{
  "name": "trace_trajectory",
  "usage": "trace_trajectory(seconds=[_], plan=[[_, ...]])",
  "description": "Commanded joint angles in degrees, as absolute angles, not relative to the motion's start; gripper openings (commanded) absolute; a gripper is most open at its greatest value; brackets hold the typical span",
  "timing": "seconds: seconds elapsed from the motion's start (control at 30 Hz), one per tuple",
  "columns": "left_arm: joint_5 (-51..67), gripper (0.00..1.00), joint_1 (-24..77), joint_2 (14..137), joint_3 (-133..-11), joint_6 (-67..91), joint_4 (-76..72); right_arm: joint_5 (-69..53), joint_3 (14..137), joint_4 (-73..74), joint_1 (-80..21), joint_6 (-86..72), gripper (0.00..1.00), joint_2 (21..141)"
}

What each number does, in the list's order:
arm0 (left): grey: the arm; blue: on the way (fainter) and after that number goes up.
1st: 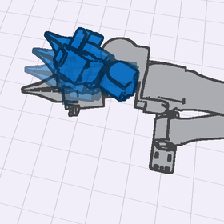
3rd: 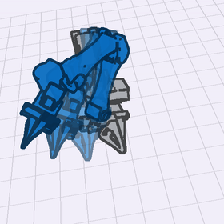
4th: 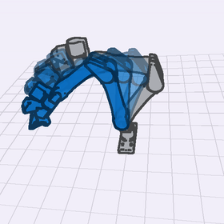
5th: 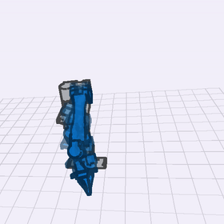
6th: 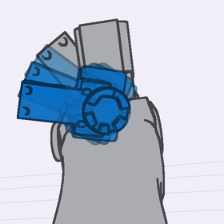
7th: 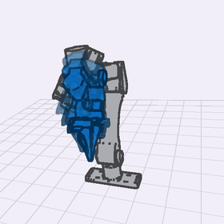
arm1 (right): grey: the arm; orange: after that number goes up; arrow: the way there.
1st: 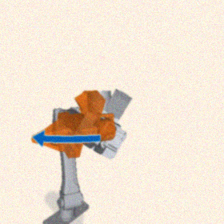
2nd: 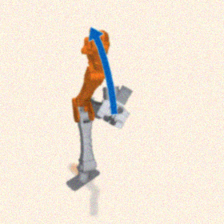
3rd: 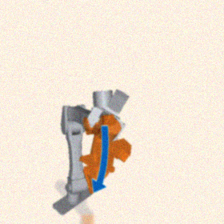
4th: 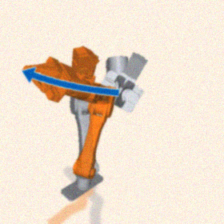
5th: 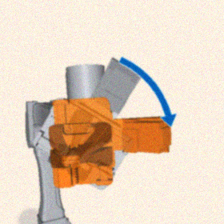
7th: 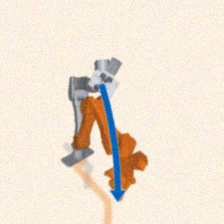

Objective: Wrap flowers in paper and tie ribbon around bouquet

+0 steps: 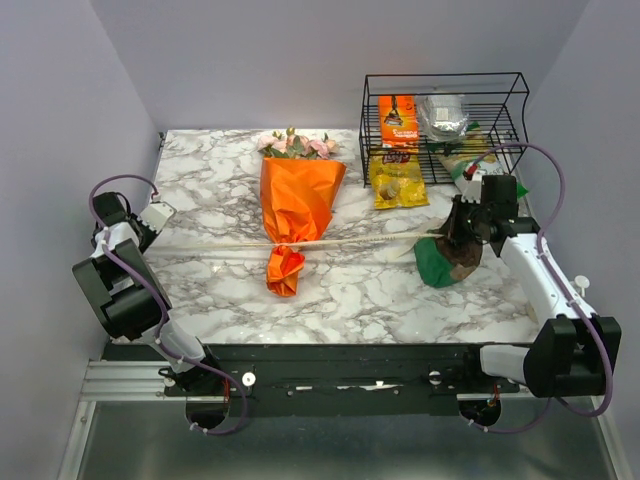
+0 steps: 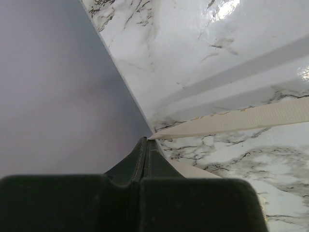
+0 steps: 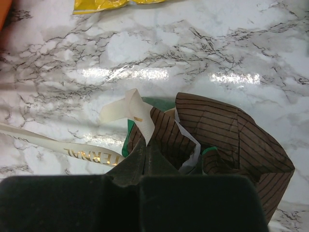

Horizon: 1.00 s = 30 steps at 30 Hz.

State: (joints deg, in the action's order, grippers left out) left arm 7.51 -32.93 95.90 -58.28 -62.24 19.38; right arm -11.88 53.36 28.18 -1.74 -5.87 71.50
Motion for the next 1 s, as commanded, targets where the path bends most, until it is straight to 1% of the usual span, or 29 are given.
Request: trace_trajectory(seconds=[0.0,0.2,0.27,0.3,0.37,0.5,0.57,0.73,0.77,0.83,0.87,0.93,0.97], plan=[[2.4,0.00,-36.0,96.2,-60.4,-64.8,14.8,-9.1,56.2,29.3,1.9,-2.1,0.00,72.2],[2.9,0.00,-36.2,96.2,-61.0,-64.2,15.7,-10.3,57.7,29.8,2.0,-1.7,0.00,73.7],[4.6,0.00,-35.9,95.1,-61.4,-63.6,19.0,-12.5,60.2,30.5,2.0,-1.3,0.00,73.5],[6.4,0.00,-35.4,93.1,-61.7,-62.3,20.3,-15.7,61.0,30.3,1.8,-2.5,0.00,73.1],[10.8,0.00,-32.9,90.6,-61.8,-58.8,23.3,-18.9,62.6,27.8,1.0,-3.8,0.01,72.1],[13.3,0.00,-25.3,85.7,-60.9,-55.2,26.7,-20.0,65.6,25.2,-5.6,-4.7,0.01,70.0],[15.2,0.00,-21.6,84.9,-60.2,-54.8,29.2,-21.8,66.4,23.7,-7.2,-5.2,0.00,70.1],[17.3,0.00,-17.5,84.6,-61.1,-54.9,34.7,-23.2,67.7,23.2,-10.6,-7.0,0.01,70.9],[18.7,0.06,-17.3,84.7,-62.9,-55.3,38.0,-23.6,67.4,22.0,-10.8,-7.4,0.01,70.8],[23.3,0.27,-16.5,84.9,-65.2,-57.7,42.3,-25.0,67.0,20.8,-11.2,-8.4,0.00,70.7],[24.5,0.38,-16.1,85.1,-67.8,-58.9,47.3,-25.3,66.8,20.5,-11.4,-8.6,0.01,70.7],[27.7,0.50,-14.1,85.3,-69.6,-62.1,51.2,-25.9,67.0,20.0,-12.0,-8.8,0.01,70.9],[28.7,0.61,-13.1,85.1,-70.8,-63.8,55.3,-26.2,67.0,19.9,-12.1,-8.9,0.01,71.2]])
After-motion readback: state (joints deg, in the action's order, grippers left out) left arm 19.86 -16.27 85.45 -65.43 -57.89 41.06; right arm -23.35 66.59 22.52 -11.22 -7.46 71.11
